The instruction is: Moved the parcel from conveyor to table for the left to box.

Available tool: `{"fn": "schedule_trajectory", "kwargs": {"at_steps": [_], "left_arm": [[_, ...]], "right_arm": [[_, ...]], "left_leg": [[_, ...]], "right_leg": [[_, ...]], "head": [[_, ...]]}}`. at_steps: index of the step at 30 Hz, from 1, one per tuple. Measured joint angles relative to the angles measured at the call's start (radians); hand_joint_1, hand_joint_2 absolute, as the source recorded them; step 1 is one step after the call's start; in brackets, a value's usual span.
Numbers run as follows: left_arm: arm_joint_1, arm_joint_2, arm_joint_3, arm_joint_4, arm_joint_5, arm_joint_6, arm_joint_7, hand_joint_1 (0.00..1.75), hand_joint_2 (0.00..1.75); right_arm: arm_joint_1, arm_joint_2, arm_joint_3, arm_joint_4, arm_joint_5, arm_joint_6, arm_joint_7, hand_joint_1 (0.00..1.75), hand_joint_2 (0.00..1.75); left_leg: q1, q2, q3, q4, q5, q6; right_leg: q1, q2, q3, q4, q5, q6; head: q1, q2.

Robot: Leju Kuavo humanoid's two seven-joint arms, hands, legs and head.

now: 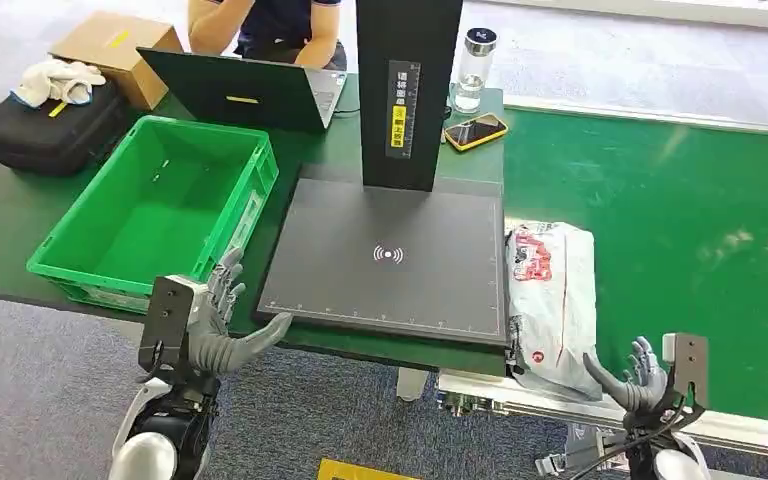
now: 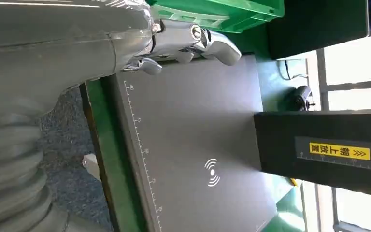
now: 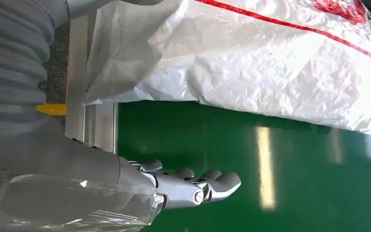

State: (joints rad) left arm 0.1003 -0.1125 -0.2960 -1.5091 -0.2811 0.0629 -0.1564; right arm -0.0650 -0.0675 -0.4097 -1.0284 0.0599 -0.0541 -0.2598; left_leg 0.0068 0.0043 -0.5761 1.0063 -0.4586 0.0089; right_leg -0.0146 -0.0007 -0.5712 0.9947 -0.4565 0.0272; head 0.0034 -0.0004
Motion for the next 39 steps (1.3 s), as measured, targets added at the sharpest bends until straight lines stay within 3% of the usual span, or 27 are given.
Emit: {"fn": "schedule_trajectory", "kwargs": {"at_steps": [9,39], "left_arm": [[0.000,0.003,-0.008,0.000,0.003,-0.009,0.001,0.00,1.75],[0.018,0.010,-0.015,0.000,0.004,0.002,0.015,0.00,1.75]], "right_arm": [[-0.016,-0.002,0.023,0.050,0.006,0.098,-0.014,0.00,1.75],[-0.077,0.000,0.052,0.163,-0.010,0.143,0.077,0.00,1.75]], "left_leg": [[0.000,0.000,0.000,0.000,0.000,0.000],[0.001,0.001,0.005,0.000,0.000,0.000]], "right_leg": [[0.000,0.000,0.000,0.000,0.000,0.000],[0.001,0.001,0.005,0.000,0.000,0.000]], "head": [[0.000,0.000],[0.000,0.000]]}}
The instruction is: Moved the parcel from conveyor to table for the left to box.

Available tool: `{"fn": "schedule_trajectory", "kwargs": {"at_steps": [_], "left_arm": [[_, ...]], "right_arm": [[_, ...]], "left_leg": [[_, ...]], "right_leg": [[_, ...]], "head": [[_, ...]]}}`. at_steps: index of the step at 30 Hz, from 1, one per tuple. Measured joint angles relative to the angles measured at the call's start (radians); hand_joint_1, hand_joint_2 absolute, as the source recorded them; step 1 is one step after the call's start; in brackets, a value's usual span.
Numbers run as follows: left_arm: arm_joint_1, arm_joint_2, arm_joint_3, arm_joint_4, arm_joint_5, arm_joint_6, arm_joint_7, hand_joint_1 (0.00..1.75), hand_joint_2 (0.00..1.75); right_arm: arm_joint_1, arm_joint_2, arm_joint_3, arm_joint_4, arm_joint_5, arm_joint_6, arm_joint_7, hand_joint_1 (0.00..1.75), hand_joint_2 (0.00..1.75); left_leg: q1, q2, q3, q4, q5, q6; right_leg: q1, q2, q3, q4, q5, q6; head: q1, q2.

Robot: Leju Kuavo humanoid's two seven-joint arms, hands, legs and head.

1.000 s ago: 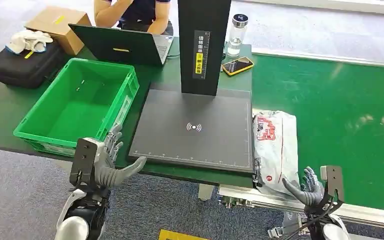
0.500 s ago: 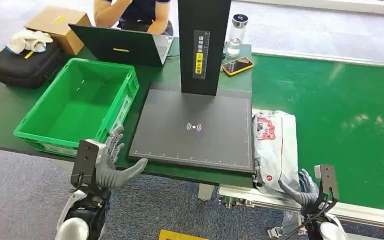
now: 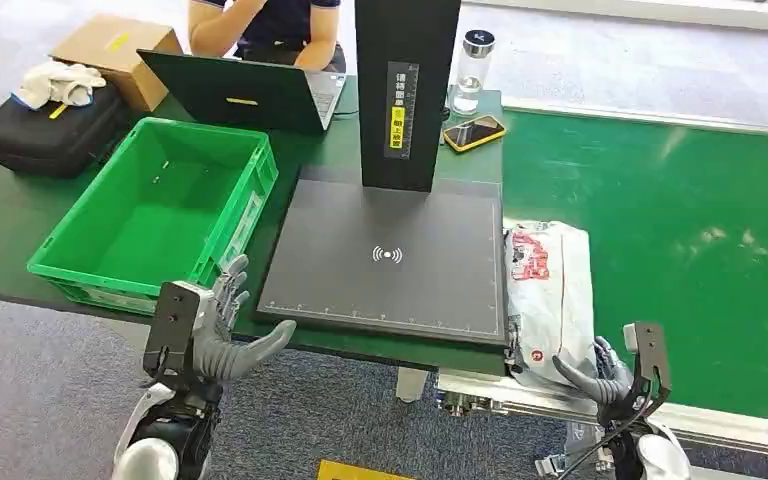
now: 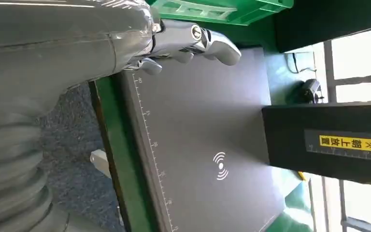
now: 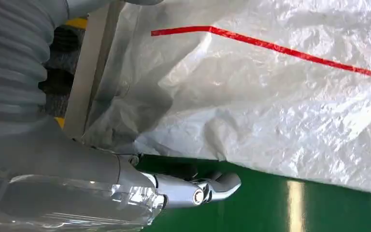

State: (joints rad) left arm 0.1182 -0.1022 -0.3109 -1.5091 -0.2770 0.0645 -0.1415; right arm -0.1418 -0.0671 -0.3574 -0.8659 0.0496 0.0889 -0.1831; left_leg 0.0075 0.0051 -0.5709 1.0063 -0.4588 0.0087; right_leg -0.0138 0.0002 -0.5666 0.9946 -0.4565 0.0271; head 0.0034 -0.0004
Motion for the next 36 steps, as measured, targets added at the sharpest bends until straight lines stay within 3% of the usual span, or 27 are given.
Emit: {"fn": "schedule_trajectory", "kwargs": {"at_steps": [13,33,34,35,36], "left_arm": [[0.004,0.002,-0.002,0.000,0.000,-0.003,0.003,0.00,1.75],[0.004,0.008,-0.006,0.000,0.003,-0.003,0.000,0.00,1.75],[0.004,0.009,-0.006,0.000,0.003,-0.002,0.000,0.00,1.75],[0.004,0.009,-0.007,0.000,0.003,-0.001,0.000,0.00,1.75],[0.004,0.010,-0.007,0.000,0.003,0.000,0.000,0.00,1.75]], "right_arm": [[0.009,0.000,0.037,0.011,-0.011,0.089,-0.048,0.00,1.75],[0.008,0.000,0.054,0.011,-0.003,0.073,-0.027,0.00,1.75],[0.007,0.000,0.056,0.011,0.002,0.066,-0.015,0.07,1.75],[0.007,0.000,0.058,0.011,0.007,0.058,-0.007,1.75,1.75],[0.008,0.000,0.059,0.011,0.016,0.045,0.006,1.75,1.75]], "left_leg": [[0.000,0.000,0.003,0.000,0.000,0.000],[0.000,0.001,0.003,0.000,0.000,0.000],[0.000,0.001,0.003,0.000,0.000,0.000],[0.000,0.001,0.003,0.000,0.000,0.000],[0.000,0.001,0.003,0.000,0.000,0.000]], "right_leg": [[0.000,0.000,0.002,0.000,0.000,-0.001],[0.000,0.000,0.002,0.000,0.000,0.000],[0.000,0.000,0.002,0.000,0.000,0.000],[0.000,0.000,0.002,0.000,0.000,0.000],[0.000,0.000,0.002,0.000,0.000,0.000]], "head": [[0.000,0.000],[0.000,0.000],[0.000,0.000],[0.000,0.000],[0.000,0.000]]}}
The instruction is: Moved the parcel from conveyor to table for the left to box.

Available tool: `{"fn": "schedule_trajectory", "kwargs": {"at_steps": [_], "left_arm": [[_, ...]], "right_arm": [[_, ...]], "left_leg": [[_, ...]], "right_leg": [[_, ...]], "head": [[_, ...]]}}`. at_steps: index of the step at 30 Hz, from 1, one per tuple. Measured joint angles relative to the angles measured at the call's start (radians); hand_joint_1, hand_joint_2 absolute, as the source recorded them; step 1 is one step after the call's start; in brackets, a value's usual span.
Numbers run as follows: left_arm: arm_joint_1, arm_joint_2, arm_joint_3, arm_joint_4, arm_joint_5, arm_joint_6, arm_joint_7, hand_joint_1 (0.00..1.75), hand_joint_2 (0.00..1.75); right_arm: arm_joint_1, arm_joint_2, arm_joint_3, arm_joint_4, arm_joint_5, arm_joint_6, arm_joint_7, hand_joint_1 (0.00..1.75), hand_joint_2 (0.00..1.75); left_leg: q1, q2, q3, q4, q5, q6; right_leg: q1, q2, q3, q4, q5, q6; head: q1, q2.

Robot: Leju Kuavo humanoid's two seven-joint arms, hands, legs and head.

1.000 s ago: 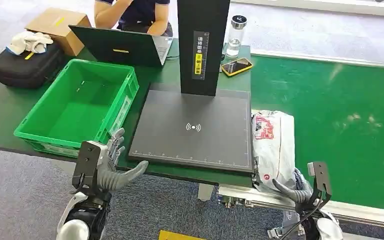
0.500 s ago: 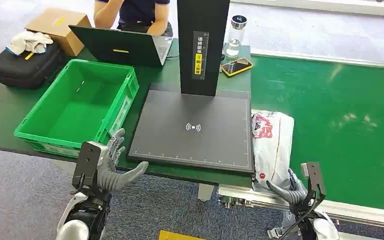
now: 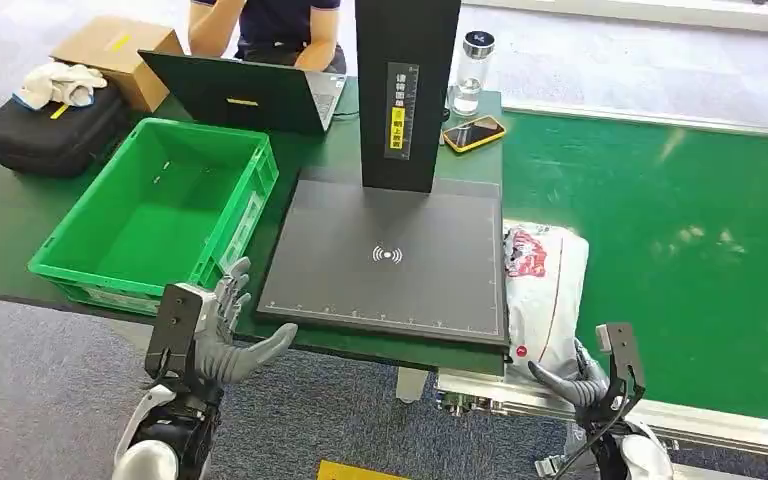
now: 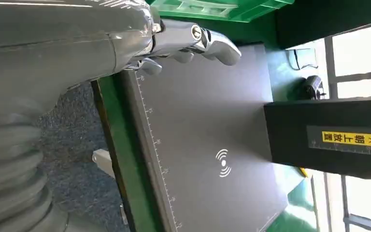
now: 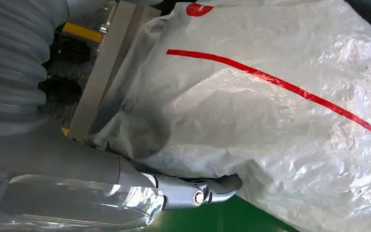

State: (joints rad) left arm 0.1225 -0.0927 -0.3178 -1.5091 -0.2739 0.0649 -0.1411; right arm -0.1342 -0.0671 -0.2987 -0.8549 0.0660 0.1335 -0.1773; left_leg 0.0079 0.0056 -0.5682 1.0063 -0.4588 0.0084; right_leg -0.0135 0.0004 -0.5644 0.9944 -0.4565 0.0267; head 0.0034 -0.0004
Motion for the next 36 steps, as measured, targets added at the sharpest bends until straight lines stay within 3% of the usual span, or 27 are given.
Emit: {"fn": "schedule_trajectory", "kwargs": {"at_steps": [4,9,21,30,36], "left_arm": [[0.003,0.003,-0.004,0.000,0.000,0.010,0.003,0.00,1.75],[0.013,0.003,-0.009,-0.005,-0.004,0.018,0.010,0.00,1.75],[0.025,0.002,-0.010,-0.034,-0.027,0.006,0.030,0.00,1.75],[0.027,-0.002,-0.010,-0.036,-0.032,-0.002,0.031,0.00,1.75],[0.027,-0.004,-0.010,-0.036,-0.037,-0.001,0.031,0.00,1.75]], "right_arm": [[-0.005,0.000,0.009,-0.012,0.076,-0.089,0.102,1.75,1.75],[-0.011,-0.004,0.013,-0.023,0.099,-0.099,0.141,1.75,1.75],[0.010,-0.011,-0.008,-0.077,0.098,-0.077,0.173,1.75,1.75],[0.038,-0.010,-0.019,-0.110,0.100,-0.077,0.177,1.75,1.75],[0.066,0.000,-0.045,-0.143,0.088,-0.110,0.102,1.75,1.75]], "left_leg": [[0.000,-0.001,0.001,0.000,0.000,0.000],[0.000,-0.002,0.001,0.000,0.000,0.000],[-0.001,-0.013,-0.002,0.000,-0.001,0.001],[0.000,-0.013,-0.001,-0.002,-0.005,-0.003],[0.000,-0.013,-0.001,-0.002,-0.004,-0.003]], "right_leg": [[0.000,-0.001,0.001,0.000,0.000,0.000],[0.000,-0.002,0.002,0.000,-0.001,0.001],[-0.001,-0.013,0.001,-0.001,-0.007,0.001],[0.000,-0.013,0.002,0.000,-0.011,-0.001],[0.000,-0.012,0.002,0.000,-0.010,0.000]], "head": [[0.000,0.000],[0.000,0.000],[0.000,0.000],[0.000,0.000],[0.000,0.000]]}}
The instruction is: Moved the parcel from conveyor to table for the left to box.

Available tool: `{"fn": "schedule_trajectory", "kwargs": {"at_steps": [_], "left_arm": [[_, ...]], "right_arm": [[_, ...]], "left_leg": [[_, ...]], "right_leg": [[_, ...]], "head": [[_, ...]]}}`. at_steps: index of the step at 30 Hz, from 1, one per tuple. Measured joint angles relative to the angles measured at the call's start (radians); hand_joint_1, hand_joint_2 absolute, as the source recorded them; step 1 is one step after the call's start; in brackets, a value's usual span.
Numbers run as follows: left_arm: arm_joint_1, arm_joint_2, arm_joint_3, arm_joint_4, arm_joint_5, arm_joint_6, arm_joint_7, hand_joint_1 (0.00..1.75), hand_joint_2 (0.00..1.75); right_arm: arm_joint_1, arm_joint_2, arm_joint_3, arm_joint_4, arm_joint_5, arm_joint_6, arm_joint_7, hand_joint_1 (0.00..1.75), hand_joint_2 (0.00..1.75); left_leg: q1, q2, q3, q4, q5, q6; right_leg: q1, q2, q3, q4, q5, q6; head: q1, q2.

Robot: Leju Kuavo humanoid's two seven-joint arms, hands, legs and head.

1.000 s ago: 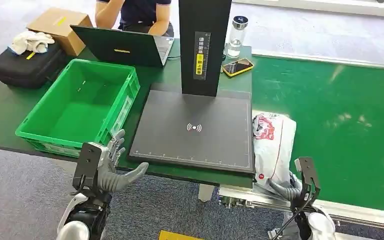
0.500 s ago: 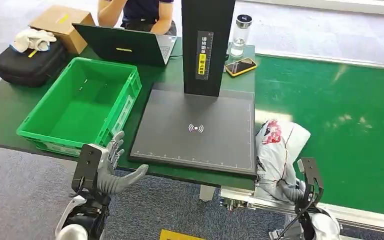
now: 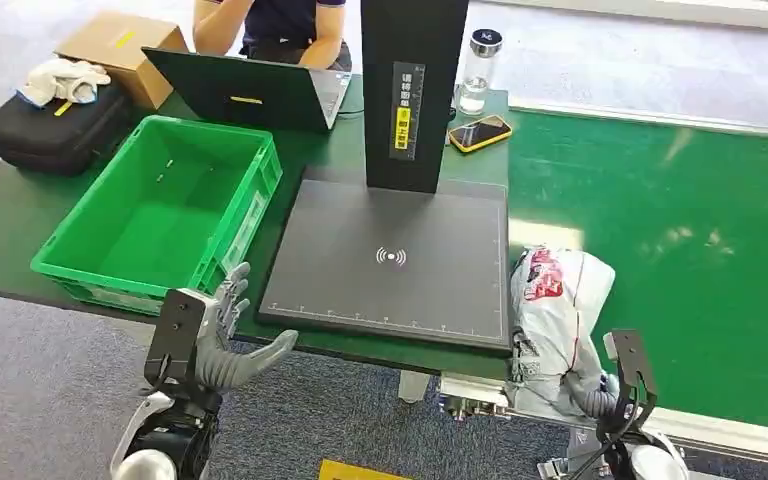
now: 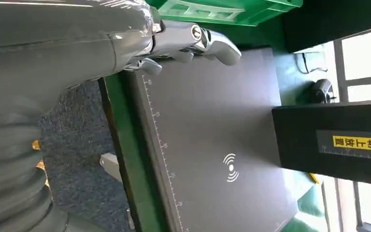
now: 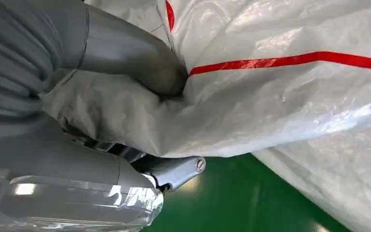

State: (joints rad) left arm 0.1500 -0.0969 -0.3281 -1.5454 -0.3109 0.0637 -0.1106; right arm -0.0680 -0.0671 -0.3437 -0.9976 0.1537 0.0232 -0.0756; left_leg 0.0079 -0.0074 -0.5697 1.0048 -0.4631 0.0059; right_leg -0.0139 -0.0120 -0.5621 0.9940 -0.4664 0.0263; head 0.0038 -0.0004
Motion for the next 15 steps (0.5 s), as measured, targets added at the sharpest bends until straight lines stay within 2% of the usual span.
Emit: {"fn": "schedule_trajectory", "kwargs": {"at_steps": [5,15], "left_arm": [[-0.001,-0.001,0.000,0.000,0.000,0.002,-0.004,0.00,1.75],[-0.003,-0.007,0.000,0.000,0.000,0.002,-0.009,0.00,1.75]], "right_arm": [[0.007,0.014,-0.033,-0.049,-0.072,-0.092,-0.106,1.75,1.75],[0.016,0.025,-0.053,-0.109,-0.096,-0.116,-0.128,1.75,1.75]], "left_leg": [[-0.001,0.000,0.000,0.000,0.000,0.000],[0.000,0.001,0.001,0.000,0.000,0.000]], "right_leg": [[0.000,0.000,0.000,0.000,0.001,0.000],[0.000,0.000,0.000,0.000,0.001,0.000]], "head": [[0.000,0.000],[0.000,0.000]]}}
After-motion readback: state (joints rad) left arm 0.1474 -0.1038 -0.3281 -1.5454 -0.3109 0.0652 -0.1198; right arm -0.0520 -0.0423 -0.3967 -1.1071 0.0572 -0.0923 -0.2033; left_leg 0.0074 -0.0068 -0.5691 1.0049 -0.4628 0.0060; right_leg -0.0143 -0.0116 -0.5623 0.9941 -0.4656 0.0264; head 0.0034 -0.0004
